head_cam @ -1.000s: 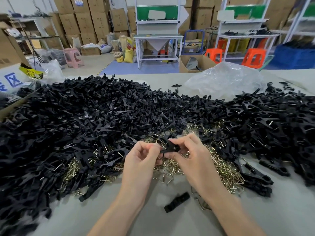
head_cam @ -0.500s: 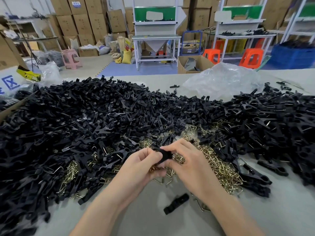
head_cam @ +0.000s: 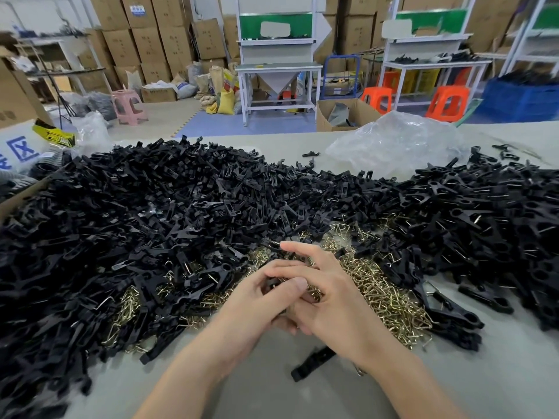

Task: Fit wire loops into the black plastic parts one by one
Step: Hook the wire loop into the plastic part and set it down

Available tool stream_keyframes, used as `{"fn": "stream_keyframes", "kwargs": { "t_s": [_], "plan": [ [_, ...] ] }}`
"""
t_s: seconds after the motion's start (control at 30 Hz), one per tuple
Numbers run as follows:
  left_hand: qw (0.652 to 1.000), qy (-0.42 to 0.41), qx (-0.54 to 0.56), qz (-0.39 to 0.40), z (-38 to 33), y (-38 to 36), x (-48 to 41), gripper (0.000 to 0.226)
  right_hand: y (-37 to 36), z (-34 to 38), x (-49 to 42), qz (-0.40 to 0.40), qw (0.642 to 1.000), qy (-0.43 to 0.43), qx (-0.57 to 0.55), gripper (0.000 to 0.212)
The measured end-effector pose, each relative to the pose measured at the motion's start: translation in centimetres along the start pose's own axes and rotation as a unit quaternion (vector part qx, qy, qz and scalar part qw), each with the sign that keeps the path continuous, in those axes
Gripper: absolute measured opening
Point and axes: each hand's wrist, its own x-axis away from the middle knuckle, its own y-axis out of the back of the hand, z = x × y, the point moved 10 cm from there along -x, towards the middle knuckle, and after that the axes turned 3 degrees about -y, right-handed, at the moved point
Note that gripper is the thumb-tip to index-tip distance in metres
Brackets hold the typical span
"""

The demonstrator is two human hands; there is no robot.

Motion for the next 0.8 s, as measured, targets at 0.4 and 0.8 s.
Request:
{"fn": "stream_keyframes", "kwargs": {
  "t_s": [0.4,0.8],
  "plan": [
    [0.999,-0.01,-0.026,-0.044,0.1,1.0,-0.1,0.018,-1.3,-1.0,0.0,0.046,0.993,-0.032,-0.108,0.078],
    [0.999,-0.003,0.041,-0.005,0.4,0.1,-0.3,0.064,1.1,-1.0,-0.3,-0.033,0.999,-0.016,-0.012,0.039]
  ]
}}
